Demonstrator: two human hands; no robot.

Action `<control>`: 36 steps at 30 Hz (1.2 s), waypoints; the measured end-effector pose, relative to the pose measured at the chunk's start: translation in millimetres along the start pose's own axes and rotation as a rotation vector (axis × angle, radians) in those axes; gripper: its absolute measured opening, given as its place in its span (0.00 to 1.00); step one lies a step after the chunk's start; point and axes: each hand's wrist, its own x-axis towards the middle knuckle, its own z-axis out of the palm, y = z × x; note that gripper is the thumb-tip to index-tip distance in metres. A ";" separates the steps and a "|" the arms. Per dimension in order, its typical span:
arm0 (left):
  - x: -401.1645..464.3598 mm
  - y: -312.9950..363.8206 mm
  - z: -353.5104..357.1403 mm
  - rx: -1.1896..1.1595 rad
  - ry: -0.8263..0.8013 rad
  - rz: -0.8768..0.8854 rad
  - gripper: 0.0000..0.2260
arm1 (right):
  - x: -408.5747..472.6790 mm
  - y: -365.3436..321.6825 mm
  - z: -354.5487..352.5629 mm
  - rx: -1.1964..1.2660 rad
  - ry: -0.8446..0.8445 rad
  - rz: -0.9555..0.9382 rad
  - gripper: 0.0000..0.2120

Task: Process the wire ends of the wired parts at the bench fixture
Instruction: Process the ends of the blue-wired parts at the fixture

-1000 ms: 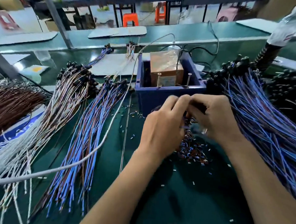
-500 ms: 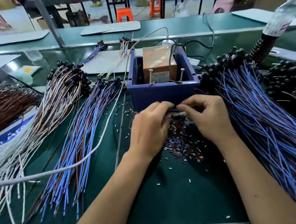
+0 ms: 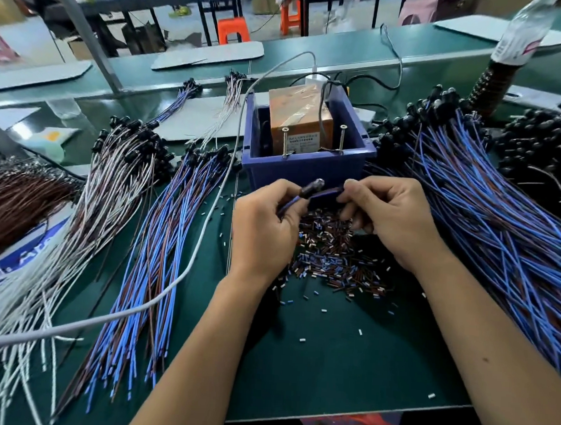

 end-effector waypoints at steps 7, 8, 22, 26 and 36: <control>7.8 -3.7 -16.0 -0.134 0.156 -0.173 0.05 | 1.1 5.5 -8.4 -0.274 0.064 -0.099 0.04; 6.3 -1.0 -13.2 -0.153 0.144 -0.180 0.05 | -0.2 6.1 -3.8 -0.370 0.064 -0.144 0.06; -6.0 19.5 11.4 -0.191 0.279 -0.099 0.05 | -3.0 -5.7 30.4 0.282 0.131 -0.075 0.06; -3.6 17.2 10.2 -0.221 0.453 -0.070 0.02 | -3.9 -5.2 23.8 0.041 0.277 -0.202 0.05; 1.4 14.7 12.6 -0.171 0.500 -0.144 0.07 | -0.2 -12.9 29.0 -0.463 0.566 -0.506 0.09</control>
